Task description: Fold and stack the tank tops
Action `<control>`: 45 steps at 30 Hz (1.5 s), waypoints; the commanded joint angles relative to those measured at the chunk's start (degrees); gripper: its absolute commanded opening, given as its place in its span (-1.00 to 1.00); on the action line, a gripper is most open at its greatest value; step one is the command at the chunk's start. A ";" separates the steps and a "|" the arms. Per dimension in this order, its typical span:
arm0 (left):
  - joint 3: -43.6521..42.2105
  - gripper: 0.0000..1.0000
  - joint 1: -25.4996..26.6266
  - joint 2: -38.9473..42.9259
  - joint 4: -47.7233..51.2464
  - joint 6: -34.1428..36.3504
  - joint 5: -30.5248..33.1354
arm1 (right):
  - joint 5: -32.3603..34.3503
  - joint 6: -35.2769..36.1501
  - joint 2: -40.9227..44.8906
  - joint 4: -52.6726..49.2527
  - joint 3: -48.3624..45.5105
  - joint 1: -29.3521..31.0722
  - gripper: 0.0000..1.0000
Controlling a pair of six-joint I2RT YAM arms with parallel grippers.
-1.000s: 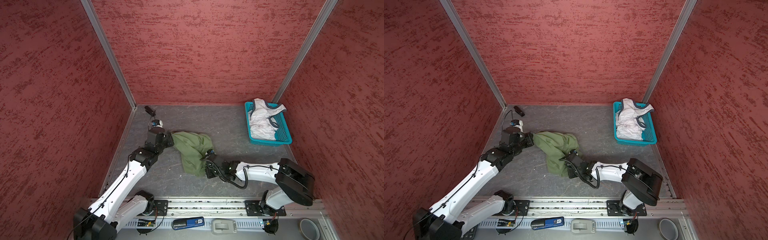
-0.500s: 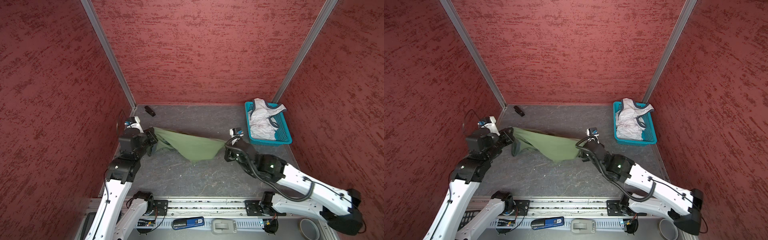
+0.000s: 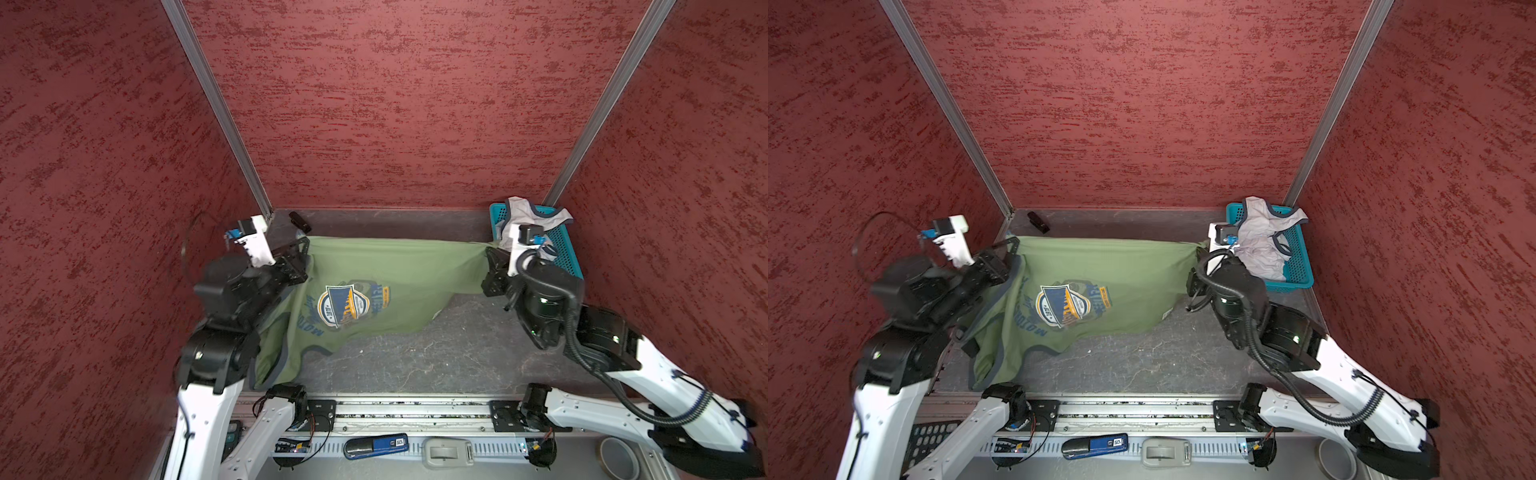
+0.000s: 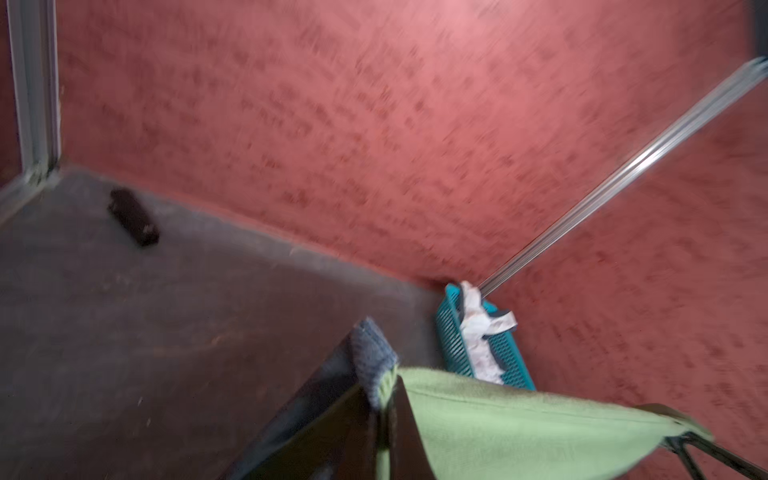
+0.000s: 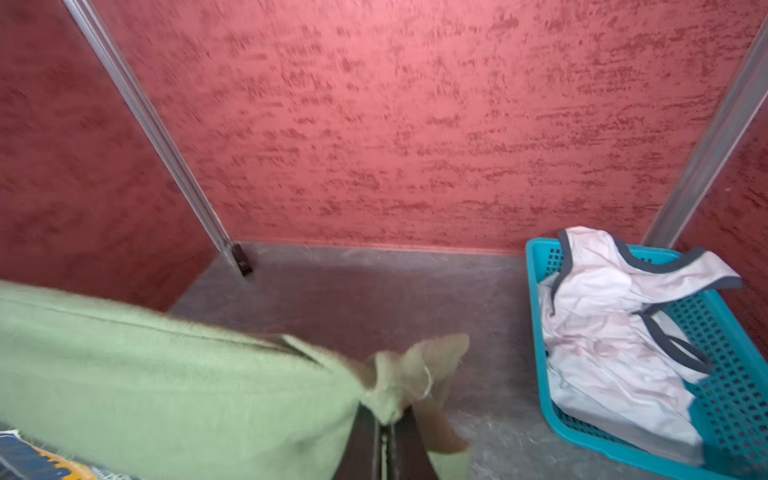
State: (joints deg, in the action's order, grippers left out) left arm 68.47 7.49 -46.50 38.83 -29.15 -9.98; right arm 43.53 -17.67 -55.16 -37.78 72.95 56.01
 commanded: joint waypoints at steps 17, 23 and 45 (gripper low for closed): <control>49.74 -1.00 -2.04 -41.36 2.88 4.55 -5.96 | -21.35 12.90 -30.65 2.78 42.49 -31.71 -1.00; 33.59 -1.00 -1.15 -29.45 -5.62 5.75 -8.16 | -26.08 9.92 -23.62 4.72 32.90 -31.69 -1.00; -28.62 0.62 -2.05 -5.70 -9.44 -7.91 0.66 | -31.85 -12.74 -3.00 10.09 -29.22 -30.97 0.43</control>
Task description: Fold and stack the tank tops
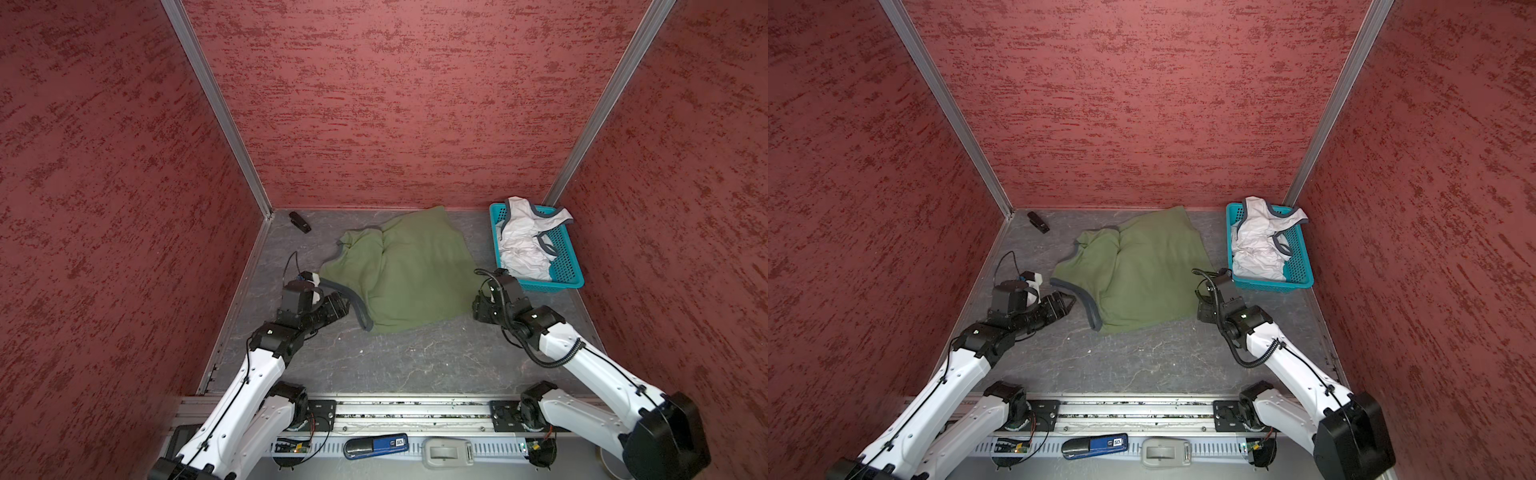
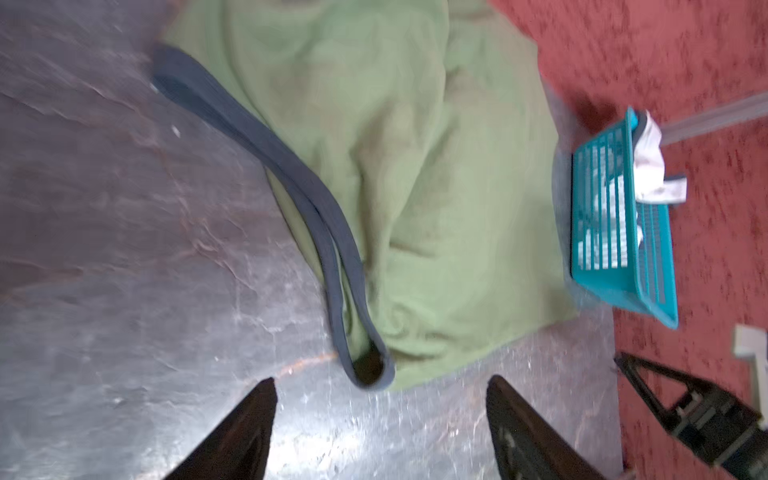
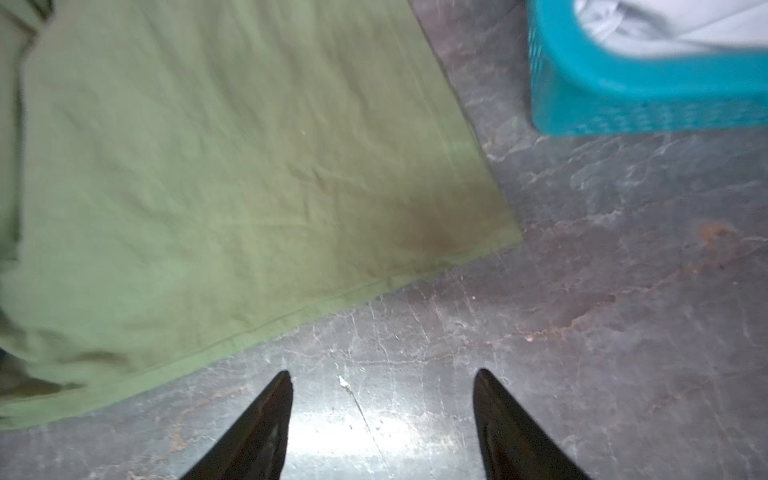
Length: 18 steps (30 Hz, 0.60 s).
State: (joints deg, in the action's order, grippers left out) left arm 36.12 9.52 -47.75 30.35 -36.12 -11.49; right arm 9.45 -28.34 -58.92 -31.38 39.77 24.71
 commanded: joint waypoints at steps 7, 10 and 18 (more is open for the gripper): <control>16.21 0.53 -7.81 -26.58 0.28 0.95 15.40 | -2.33 -3.98 -1.79 9.17 5.52 0.43 0.44; 21.03 0.46 -8.75 -35.55 -1.06 2.11 14.51 | -3.96 -4.62 -2.16 11.00 4.12 0.42 0.44; 31.71 0.19 -9.60 -52.36 0.41 4.12 14.69 | -6.01 -5.01 -3.35 12.65 0.57 0.60 0.46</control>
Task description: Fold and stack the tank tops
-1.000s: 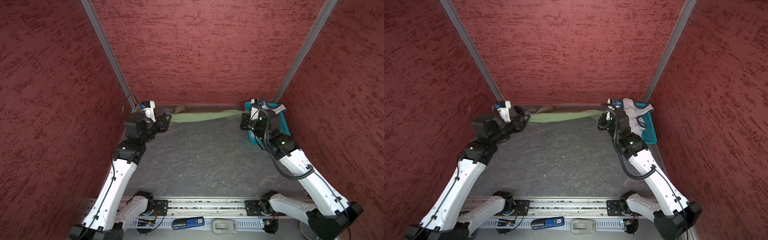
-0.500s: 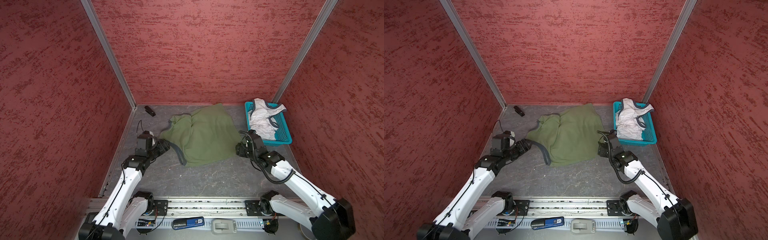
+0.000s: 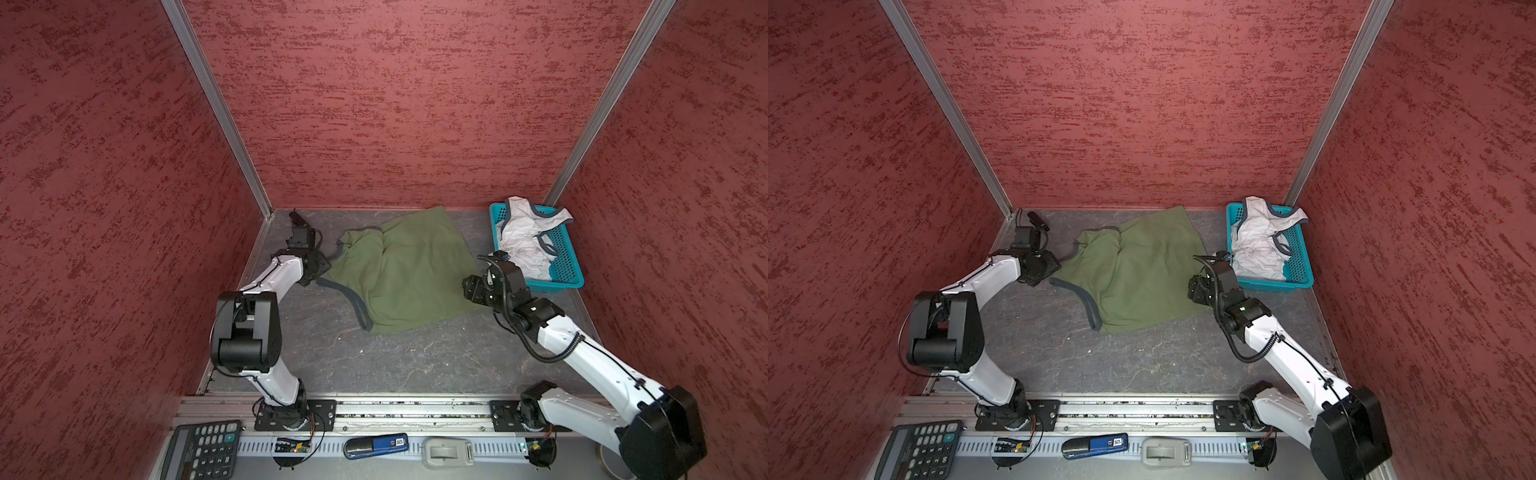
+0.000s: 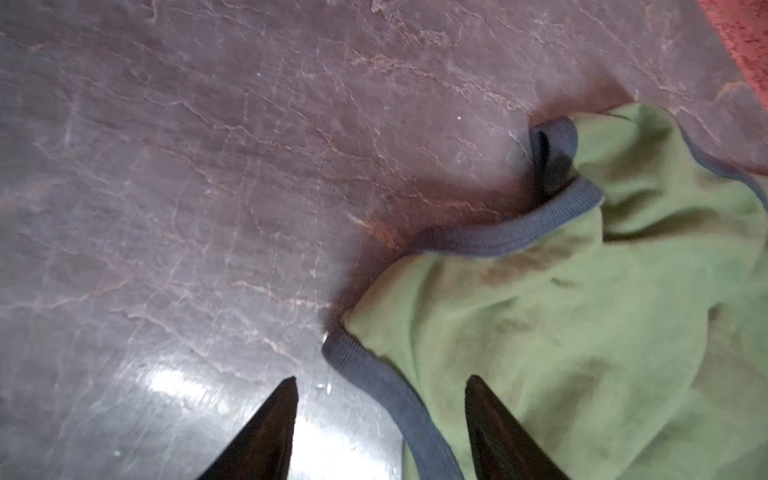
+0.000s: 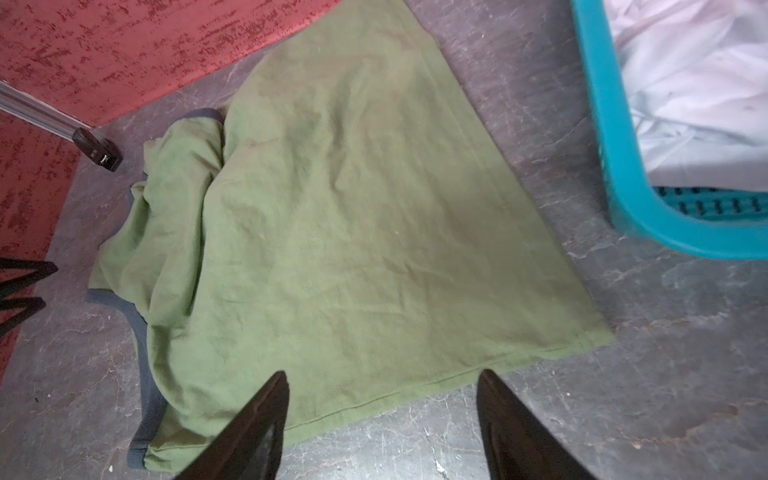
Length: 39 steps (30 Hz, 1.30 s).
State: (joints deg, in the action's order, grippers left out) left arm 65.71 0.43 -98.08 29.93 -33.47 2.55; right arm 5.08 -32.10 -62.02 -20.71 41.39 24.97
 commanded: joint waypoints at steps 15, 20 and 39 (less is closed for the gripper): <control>0.91 -0.39 -1.95 -8.19 -0.74 1.36 -2.85 | 0.17 -0.31 -5.25 3.45 0.15 0.29 0.48; -4.48 -1.00 -4.74 -1.81 -4.40 -0.24 -6.43 | 3.73 0.17 -7.92 2.54 0.60 0.32 0.49; -36.09 -0.90 -8.96 45.68 1.48 -11.49 -0.64 | 1.46 2.89 -22.92 3.04 9.22 0.34 0.52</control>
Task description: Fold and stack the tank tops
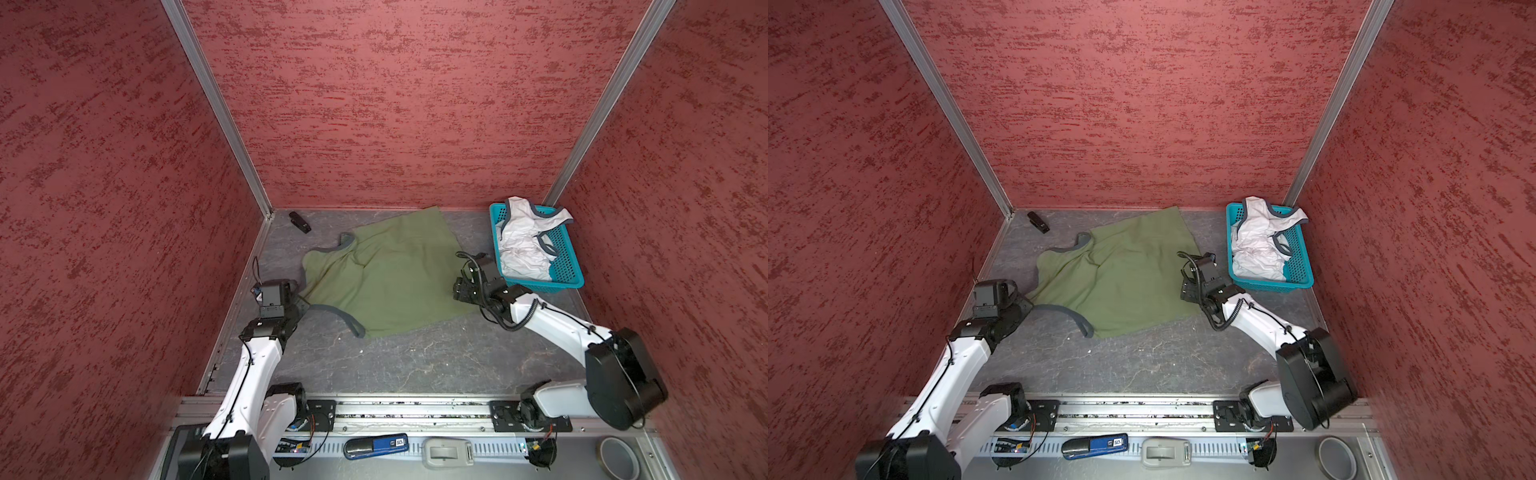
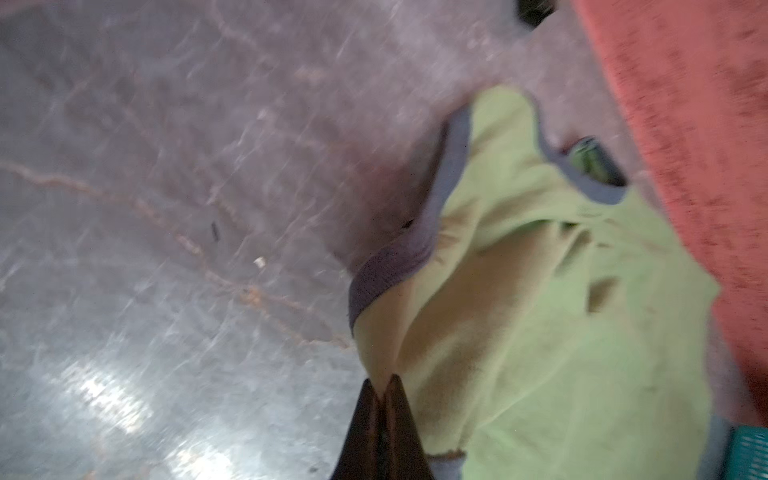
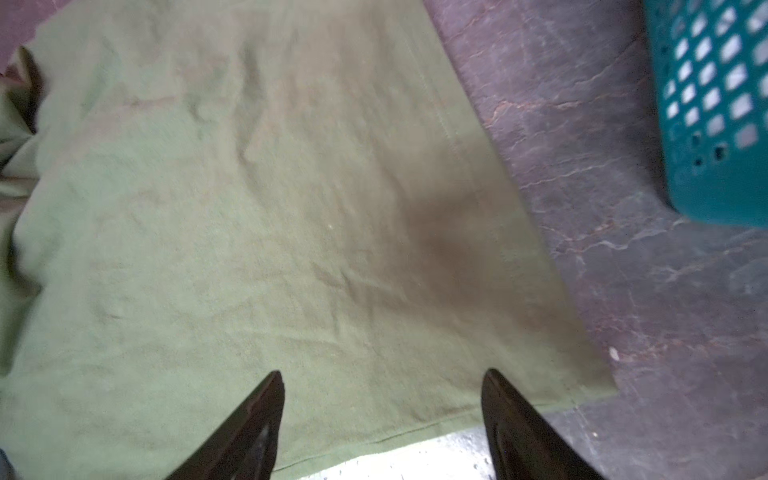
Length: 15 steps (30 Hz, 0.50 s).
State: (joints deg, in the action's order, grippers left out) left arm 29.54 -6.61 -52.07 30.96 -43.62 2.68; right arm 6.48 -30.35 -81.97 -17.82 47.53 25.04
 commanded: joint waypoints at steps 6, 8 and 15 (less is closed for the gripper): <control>0.90 -0.93 -5.33 -3.64 -1.51 0.72 -4.14 | 5.83 0.74 -10.52 -4.65 7.40 -0.75 0.52; 1.16 -1.00 -5.60 -3.22 -1.15 1.05 -4.05 | 6.68 0.19 -11.38 -5.75 7.41 -1.04 0.49; -1.21 -1.00 -5.86 8.37 1.48 0.08 0.88 | 7.33 -1.67 -9.61 -6.34 1.92 -1.31 0.38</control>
State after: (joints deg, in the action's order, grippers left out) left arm 29.23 -11.90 -47.88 31.51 -43.68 0.80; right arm 12.27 -30.22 -92.88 -22.31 51.51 24.01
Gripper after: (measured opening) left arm 0.066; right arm 0.697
